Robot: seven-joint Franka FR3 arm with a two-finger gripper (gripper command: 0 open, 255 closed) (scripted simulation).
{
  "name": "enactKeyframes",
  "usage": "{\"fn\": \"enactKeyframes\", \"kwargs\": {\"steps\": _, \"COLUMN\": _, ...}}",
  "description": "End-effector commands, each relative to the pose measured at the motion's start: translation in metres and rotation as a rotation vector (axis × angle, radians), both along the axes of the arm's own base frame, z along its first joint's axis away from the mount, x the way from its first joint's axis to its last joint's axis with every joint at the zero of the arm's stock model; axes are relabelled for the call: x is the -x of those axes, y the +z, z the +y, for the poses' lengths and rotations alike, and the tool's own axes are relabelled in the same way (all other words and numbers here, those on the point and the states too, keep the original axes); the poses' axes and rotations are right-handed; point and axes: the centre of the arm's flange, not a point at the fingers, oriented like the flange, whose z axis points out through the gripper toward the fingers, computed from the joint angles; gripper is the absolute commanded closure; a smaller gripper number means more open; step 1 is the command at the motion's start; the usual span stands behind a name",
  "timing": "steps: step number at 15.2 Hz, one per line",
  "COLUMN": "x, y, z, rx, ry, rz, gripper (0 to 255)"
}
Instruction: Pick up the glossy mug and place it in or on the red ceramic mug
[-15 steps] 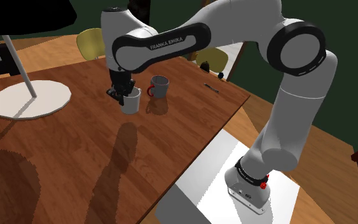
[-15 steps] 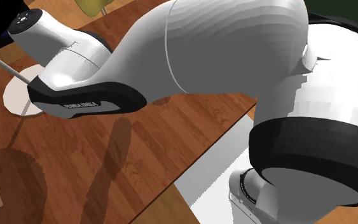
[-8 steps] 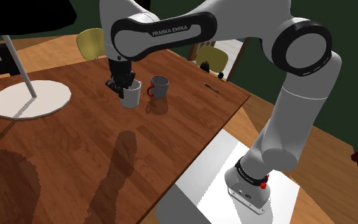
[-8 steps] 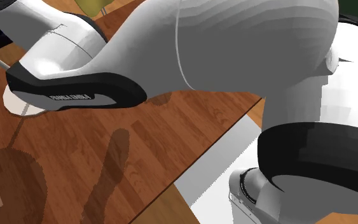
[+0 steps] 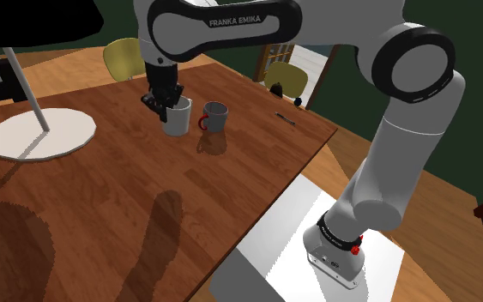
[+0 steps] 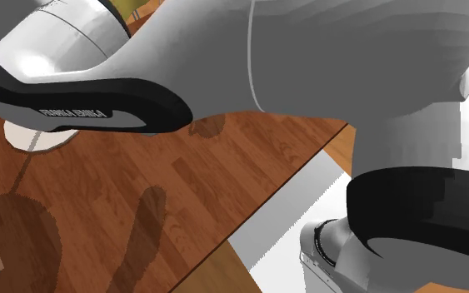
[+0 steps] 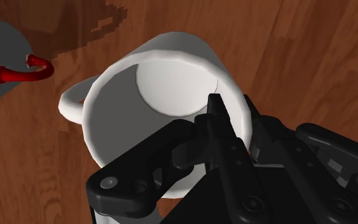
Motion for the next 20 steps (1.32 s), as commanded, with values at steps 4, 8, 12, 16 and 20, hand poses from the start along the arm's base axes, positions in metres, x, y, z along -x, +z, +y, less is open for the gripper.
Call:
{"fn": "enactKeyframes", "kwargs": {"steps": 4, "x": 0.0, "y": 0.028, "z": 0.0, "rx": 0.0, "ry": 0.0, "rz": 0.0, "gripper": 255}}
{"fn": "enactKeyframes", "kwargs": {"steps": 8, "x": -0.004, "y": 0.042, "z": -0.013, "rx": 0.0, "ry": 0.0, "rz": 0.0, "gripper": 255}}
{"fn": "enactKeyframes", "kwargs": {"steps": 12, "x": -0.02, "y": 0.047, "z": -0.063, "rx": 0.0, "ry": 0.0, "rz": 0.0, "gripper": 255}}
{"fn": "enactKeyframes", "kwargs": {"steps": 16, "x": -0.035, "y": 0.051, "z": -0.113, "rx": 0.0, "ry": 0.0, "rz": 0.0, "gripper": 255}}
{"fn": "enactKeyframes", "kwargs": {"steps": 20, "x": -0.051, "y": 0.056, "z": -0.163, "rx": 0.0, "ry": 0.0, "rz": 0.0, "gripper": 255}}
